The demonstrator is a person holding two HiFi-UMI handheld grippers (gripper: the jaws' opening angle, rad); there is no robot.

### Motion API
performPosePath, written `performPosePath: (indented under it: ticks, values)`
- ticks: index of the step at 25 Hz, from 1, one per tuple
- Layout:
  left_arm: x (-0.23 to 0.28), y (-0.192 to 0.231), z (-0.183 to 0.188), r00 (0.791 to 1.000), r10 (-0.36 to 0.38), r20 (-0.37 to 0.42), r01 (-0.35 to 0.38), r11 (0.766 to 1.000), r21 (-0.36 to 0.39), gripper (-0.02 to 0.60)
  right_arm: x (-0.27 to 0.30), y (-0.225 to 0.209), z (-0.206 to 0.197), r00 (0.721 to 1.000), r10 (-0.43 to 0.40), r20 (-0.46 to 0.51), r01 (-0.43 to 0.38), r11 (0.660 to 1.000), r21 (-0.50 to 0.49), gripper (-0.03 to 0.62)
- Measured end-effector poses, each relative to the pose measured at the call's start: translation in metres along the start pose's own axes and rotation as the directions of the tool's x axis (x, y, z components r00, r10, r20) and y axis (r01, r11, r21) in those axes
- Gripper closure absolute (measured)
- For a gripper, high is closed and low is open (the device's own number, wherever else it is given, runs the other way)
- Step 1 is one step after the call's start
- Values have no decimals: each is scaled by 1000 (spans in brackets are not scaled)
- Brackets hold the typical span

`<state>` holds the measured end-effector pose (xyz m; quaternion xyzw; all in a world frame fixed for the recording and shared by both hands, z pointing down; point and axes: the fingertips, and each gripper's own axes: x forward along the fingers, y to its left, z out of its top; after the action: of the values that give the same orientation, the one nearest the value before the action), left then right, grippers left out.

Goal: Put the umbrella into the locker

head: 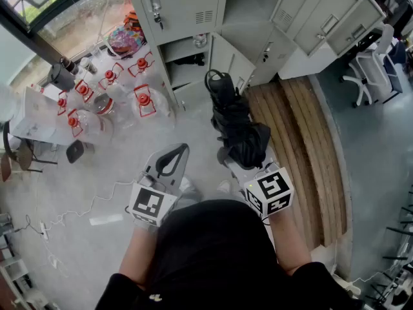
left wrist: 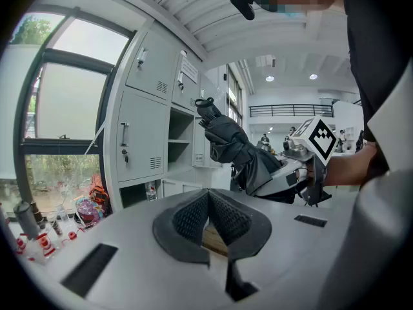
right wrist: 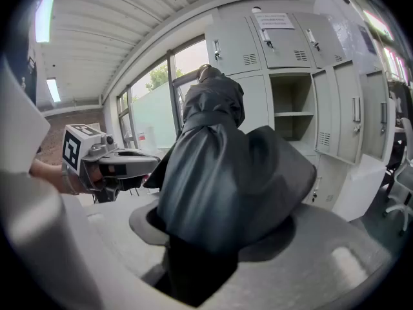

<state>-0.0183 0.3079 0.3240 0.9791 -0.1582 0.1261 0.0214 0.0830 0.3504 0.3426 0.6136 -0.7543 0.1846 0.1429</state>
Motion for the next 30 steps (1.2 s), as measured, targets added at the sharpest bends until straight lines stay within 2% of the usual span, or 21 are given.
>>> performPosePath:
  ticks: [5,8,11,13,19,23,30]
  values:
    - [-8,22,-4,1000,0,11,0,1000,-13,569,18,11,2,1000,-3,-14,4,1000,15,341]
    - [-16,36,-2,1000,6,16,-5,998,-69,569,32,21,3,1000,-5,-29,6,1000,27,336]
    - [-24,52,-7,999,-33,36,34,999,-18,569,47,29,6,999,-25,-37,26,999,29,335]
    - [-30,61,-11,997,-57,44,58,998,-11,569,56,35,6,998,-38,-44,40,999,38,335]
    - [-37,90,-19,997,-62,38,64,995,-74,569,78,43,2,995,-72,-72,78,993,88,333]
    - [-30,105,-29,996,-79,38,80,996,-24,569,91,35,1,993,-77,-86,86,990,108,333]
    - [8,133,-32,1000,-29,9,29,999,-36,569,125,-5,6,993,-37,-108,49,992,113,332]
